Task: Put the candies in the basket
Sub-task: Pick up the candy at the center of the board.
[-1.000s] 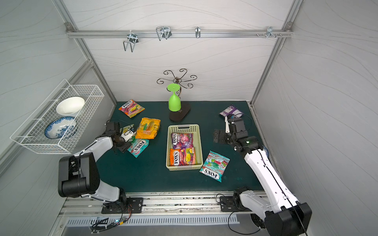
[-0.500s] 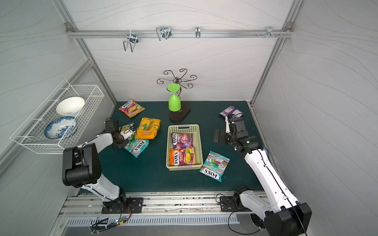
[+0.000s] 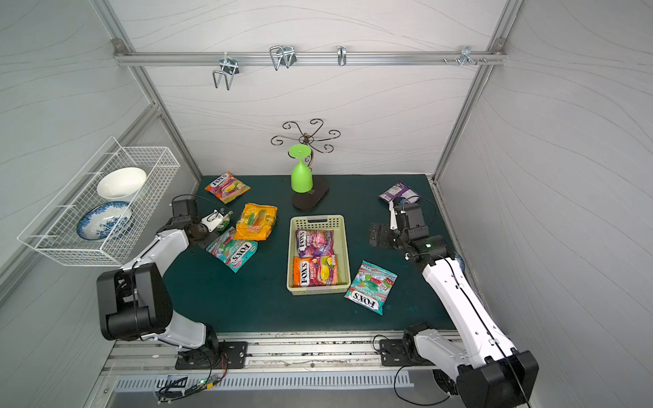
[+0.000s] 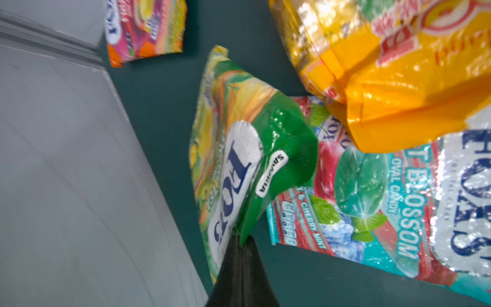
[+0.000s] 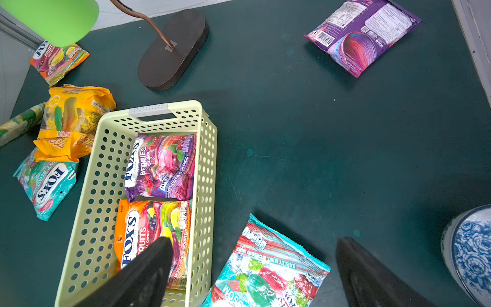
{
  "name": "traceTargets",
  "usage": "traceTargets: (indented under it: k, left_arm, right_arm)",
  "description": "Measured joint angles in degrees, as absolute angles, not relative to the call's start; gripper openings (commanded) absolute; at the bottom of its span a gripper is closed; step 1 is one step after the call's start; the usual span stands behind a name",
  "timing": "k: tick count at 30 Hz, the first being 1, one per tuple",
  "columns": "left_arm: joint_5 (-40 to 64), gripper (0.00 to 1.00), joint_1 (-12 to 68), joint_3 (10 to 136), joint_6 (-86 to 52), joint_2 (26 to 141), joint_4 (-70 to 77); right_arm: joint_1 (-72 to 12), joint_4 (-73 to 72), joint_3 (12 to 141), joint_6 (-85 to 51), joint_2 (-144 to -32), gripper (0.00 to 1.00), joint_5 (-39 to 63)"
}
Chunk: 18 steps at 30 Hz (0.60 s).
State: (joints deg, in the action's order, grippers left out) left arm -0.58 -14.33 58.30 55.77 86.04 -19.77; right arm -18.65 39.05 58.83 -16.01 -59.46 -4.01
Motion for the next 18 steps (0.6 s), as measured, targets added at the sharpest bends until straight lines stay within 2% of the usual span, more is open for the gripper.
traceTargets:
  k: [8, 18]
  left_arm:
    - [3.2, 0.0, -14.4, 65.6, 49.7, 79.8, -25.8]
    - [13.6, 0.0, -11.2, 79.5, 39.6, 74.8, -38.2]
  right_arm:
    - [-18.7, 38.7, 58.9, -15.5, -58.6, 0.96, -0.5]
    - [-18.7, 33.4, 58.9, -15.2, -57.4, 0.9, 11.8]
